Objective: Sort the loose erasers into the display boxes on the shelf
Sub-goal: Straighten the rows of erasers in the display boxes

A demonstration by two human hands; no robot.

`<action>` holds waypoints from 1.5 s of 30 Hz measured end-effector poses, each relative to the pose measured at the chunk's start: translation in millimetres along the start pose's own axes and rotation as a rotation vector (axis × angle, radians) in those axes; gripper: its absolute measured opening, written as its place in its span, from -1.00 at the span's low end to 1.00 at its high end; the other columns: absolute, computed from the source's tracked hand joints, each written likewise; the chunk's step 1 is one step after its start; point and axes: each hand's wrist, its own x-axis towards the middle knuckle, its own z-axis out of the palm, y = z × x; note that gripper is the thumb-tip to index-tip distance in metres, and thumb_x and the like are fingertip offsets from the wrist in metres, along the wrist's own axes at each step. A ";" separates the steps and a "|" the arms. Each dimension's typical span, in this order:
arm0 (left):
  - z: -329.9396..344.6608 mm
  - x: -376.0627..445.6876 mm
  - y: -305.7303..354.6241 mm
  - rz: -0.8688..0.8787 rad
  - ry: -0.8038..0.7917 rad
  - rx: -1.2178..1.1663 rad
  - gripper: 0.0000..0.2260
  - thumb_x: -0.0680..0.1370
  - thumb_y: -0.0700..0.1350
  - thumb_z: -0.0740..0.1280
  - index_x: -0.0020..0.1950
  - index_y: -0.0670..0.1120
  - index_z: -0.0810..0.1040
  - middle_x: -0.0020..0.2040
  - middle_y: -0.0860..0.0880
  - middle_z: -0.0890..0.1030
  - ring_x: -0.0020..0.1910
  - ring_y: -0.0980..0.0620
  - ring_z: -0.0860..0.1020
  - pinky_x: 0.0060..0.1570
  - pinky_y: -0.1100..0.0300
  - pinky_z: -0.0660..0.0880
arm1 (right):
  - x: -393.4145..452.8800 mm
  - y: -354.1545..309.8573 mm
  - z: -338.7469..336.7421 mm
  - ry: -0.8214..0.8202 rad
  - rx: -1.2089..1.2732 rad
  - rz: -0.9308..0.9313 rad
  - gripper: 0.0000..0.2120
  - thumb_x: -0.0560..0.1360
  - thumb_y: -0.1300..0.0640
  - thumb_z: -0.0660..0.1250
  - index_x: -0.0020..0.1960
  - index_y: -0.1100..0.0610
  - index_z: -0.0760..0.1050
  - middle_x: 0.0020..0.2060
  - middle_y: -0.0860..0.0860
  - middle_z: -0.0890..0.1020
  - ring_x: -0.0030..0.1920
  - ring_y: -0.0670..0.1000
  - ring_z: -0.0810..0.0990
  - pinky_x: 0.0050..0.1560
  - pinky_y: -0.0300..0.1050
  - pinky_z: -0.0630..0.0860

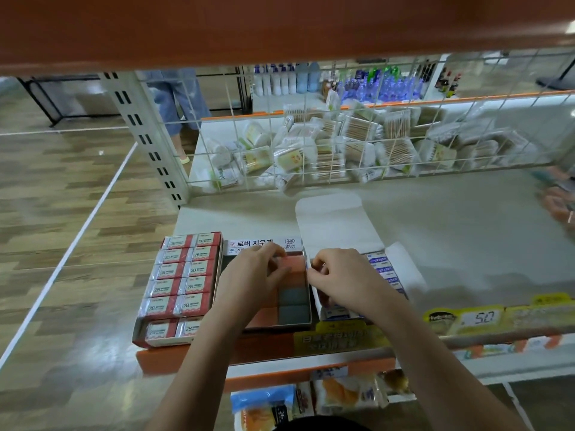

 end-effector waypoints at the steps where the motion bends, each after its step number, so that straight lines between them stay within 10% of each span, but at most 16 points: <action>1: 0.1 0.3 -1.5 0.006 -0.010 0.002 -0.77 0.54 0.07 0.29 0.17 0.05 0.51 0.00 0.07 0.59 -0.07 0.09 0.50 -0.12 0.23 0.46 | -0.3 -0.9 1.0 0.013 -0.005 0.012 -0.77 0.54 0.09 0.20 -0.02 0.21 0.56 -0.15 0.11 0.65 -0.27 0.01 0.62 -0.14 -0.07 0.57; 22: -17.2 5.8 23.5 0.046 0.024 0.105 -0.73 0.55 0.09 0.25 0.22 0.05 0.46 0.04 0.02 0.60 0.01 0.02 0.50 -0.17 0.15 0.40 | -21.0 18.3 -13.5 0.059 0.055 -0.022 -0.72 0.57 0.03 0.23 0.15 0.18 0.54 -0.05 0.09 0.64 -0.21 -0.05 0.54 -0.25 -0.26 0.42; 30: 30.1 14.5 179.8 0.358 0.155 0.076 -0.75 0.56 0.01 0.26 0.19 -0.02 0.53 0.08 -0.05 0.58 0.09 -0.09 0.50 0.02 0.04 0.44 | -70.8 133.7 -94.9 0.310 -0.185 -0.124 -0.74 0.53 0.13 0.28 0.20 0.15 0.50 0.03 0.09 0.60 0.06 0.07 0.54 0.05 -0.10 0.41; 45: 214.4 86.8 425.3 0.547 0.029 0.186 -0.59 0.52 0.06 0.22 0.34 -0.02 0.41 0.24 -0.09 0.49 0.18 -0.15 0.44 0.11 0.02 0.45 | -144.0 388.3 -217.1 0.427 -0.293 0.265 -0.62 0.53 0.08 0.25 0.32 0.13 0.39 0.23 0.15 0.46 0.27 0.17 0.41 0.25 -0.03 0.33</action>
